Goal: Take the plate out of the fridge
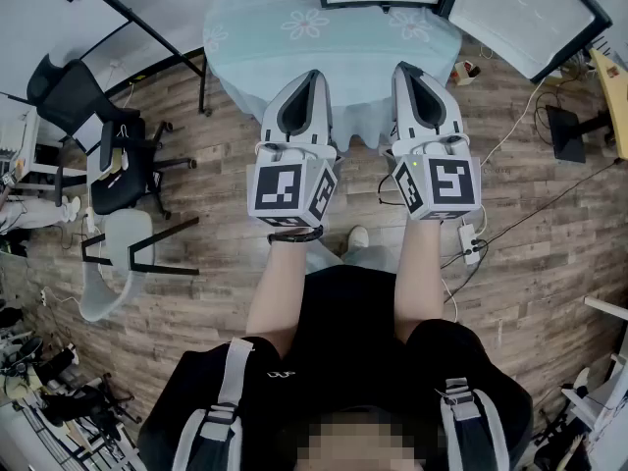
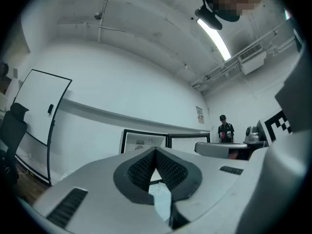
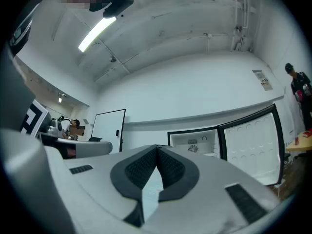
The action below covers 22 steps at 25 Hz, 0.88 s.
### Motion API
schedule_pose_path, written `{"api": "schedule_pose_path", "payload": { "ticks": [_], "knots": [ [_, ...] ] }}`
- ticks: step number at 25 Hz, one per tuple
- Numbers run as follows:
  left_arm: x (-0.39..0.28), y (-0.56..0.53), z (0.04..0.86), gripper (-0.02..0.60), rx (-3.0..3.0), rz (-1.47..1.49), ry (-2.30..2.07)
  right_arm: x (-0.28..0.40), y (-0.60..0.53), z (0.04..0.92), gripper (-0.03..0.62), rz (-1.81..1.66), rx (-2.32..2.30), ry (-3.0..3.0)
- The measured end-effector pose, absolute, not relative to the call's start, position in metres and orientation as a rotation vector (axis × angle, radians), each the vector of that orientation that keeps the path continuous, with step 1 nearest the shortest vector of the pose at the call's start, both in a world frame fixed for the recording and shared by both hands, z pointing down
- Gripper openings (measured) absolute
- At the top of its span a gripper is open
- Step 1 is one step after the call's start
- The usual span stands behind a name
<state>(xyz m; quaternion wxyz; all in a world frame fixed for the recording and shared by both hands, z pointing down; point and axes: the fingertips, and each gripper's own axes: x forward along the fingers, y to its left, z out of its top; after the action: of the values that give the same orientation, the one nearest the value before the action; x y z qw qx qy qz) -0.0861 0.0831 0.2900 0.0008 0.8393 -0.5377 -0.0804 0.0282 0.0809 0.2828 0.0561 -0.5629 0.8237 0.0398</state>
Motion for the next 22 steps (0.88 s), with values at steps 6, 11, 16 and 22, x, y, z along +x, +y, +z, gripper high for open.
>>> {"api": "schedule_pose_path", "payload": {
  "ticks": [6,11,16,22],
  "knots": [
    [-0.078,0.075,0.288,0.012,2.651,-0.254,-1.661,0.034,0.074,0.284,0.003,0.122,-1.718,2.494],
    [-0.063,0.071,0.288,0.012,2.66,-0.249,-1.641,0.049,0.068,0.281,0.005,0.116,-1.71,2.458],
    [-0.055,0.065,0.281,0.012,2.67,-0.258,-1.632,0.059,0.062,0.273,0.006,0.128,-1.706,2.429],
    [-0.05,0.059,0.266,0.012,2.682,-0.302,-1.612,0.073,0.057,0.259,0.006,0.116,-1.686,2.382]
  ]
}}
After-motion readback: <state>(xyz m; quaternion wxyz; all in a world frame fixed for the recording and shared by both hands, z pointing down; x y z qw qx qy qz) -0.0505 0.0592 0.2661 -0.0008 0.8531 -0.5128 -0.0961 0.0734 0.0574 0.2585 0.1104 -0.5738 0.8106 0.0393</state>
